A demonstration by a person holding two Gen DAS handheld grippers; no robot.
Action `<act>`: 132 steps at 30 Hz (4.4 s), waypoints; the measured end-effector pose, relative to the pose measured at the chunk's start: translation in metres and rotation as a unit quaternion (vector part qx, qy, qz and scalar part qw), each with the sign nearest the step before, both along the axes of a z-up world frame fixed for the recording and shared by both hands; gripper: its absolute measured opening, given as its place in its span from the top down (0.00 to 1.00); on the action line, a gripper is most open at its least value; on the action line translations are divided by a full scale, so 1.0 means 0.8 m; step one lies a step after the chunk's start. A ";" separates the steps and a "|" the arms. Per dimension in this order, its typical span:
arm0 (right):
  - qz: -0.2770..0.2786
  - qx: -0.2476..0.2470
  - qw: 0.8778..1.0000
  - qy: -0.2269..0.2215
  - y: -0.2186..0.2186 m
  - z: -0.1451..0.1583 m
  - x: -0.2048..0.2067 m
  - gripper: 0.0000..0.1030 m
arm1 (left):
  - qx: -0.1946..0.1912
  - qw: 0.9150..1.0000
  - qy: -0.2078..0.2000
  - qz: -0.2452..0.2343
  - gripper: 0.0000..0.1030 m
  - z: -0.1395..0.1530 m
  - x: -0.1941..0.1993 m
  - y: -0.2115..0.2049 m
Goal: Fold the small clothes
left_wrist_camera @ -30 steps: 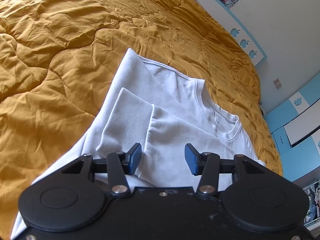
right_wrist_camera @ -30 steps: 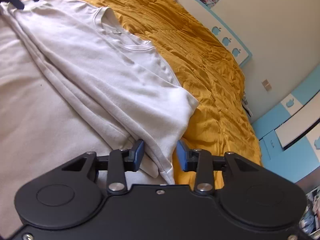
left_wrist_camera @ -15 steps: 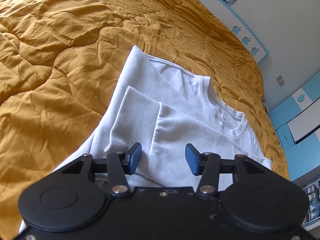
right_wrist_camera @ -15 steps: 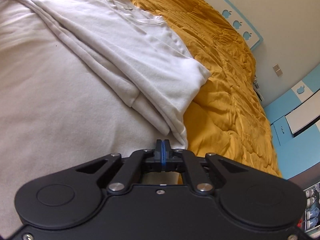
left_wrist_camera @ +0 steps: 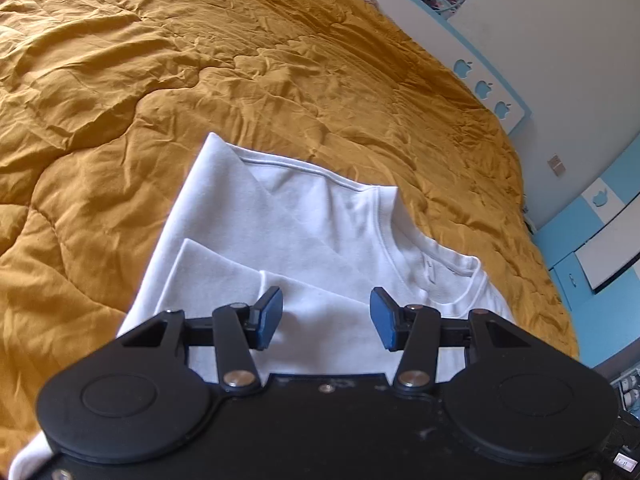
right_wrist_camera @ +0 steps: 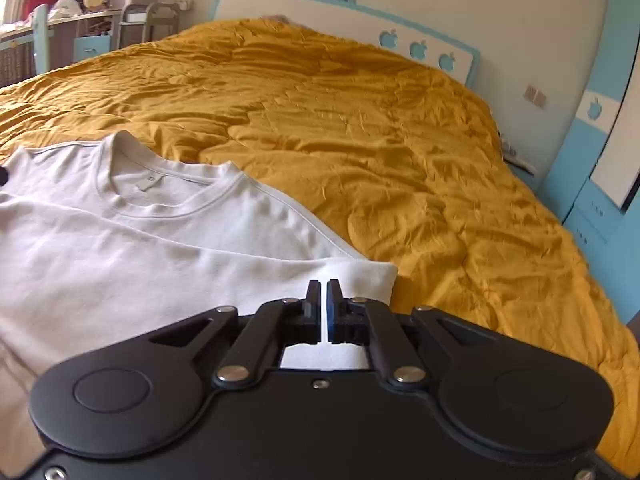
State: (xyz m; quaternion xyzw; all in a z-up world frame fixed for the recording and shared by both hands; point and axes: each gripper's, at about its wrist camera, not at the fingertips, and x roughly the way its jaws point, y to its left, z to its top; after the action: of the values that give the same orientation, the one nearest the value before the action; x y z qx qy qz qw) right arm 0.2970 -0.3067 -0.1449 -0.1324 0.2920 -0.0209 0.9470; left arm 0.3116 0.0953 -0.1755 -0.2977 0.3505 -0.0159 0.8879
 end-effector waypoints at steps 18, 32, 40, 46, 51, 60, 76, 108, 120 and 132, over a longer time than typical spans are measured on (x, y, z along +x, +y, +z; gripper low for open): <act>0.095 0.040 0.995 0.013 0.037 0.008 -0.087 0.99 | -0.051 0.998 -0.037 -0.021 0.49 0.015 -0.095 0.023; 0.064 0.077 0.992 0.071 0.037 -0.023 -0.113 0.98 | 0.037 0.998 0.024 -0.043 0.48 0.003 -0.099 0.011; 0.111 0.274 0.954 0.059 -0.023 0.070 -0.254 0.79 | 0.037 0.992 -0.045 -0.112 0.47 0.115 -0.226 0.036; 0.138 0.273 0.946 0.105 -0.071 0.071 -0.381 0.71 | 0.048 0.990 -0.029 -0.129 0.46 0.123 -0.382 0.096; 0.086 0.327 0.930 0.143 -0.117 0.045 -0.443 0.71 | 0.030 0.997 0.038 -0.057 0.46 0.091 -0.477 0.148; 0.035 0.425 0.886 0.181 -0.138 -0.005 -0.478 0.70 | -0.168 0.981 0.100 -0.024 0.46 0.015 -0.532 0.172; 0.002 0.560 0.800 0.214 -0.158 -0.059 -0.489 0.66 | -0.231 0.966 0.113 -0.021 0.46 -0.006 -0.519 0.167; 0.043 0.650 0.758 0.041 -0.162 0.047 -0.332 0.91 | -0.322 0.939 -0.096 -0.074 1.00 0.097 -0.347 0.165; -0.010 0.628 0.778 0.011 -0.176 0.061 -0.051 0.91 | -0.277 0.953 -0.106 -0.052 1.00 0.091 -0.032 0.168; -0.076 0.616 0.783 0.033 -0.191 -0.009 0.013 0.64 | -0.255 0.965 -0.060 0.000 0.72 0.023 0.019 0.212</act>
State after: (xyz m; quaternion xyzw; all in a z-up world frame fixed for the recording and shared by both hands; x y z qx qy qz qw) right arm 0.3077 -0.4596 -0.1518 0.5013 0.2828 0.0955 0.8122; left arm 0.3268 0.2651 -0.1567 -0.5129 0.2806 -0.1229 0.8019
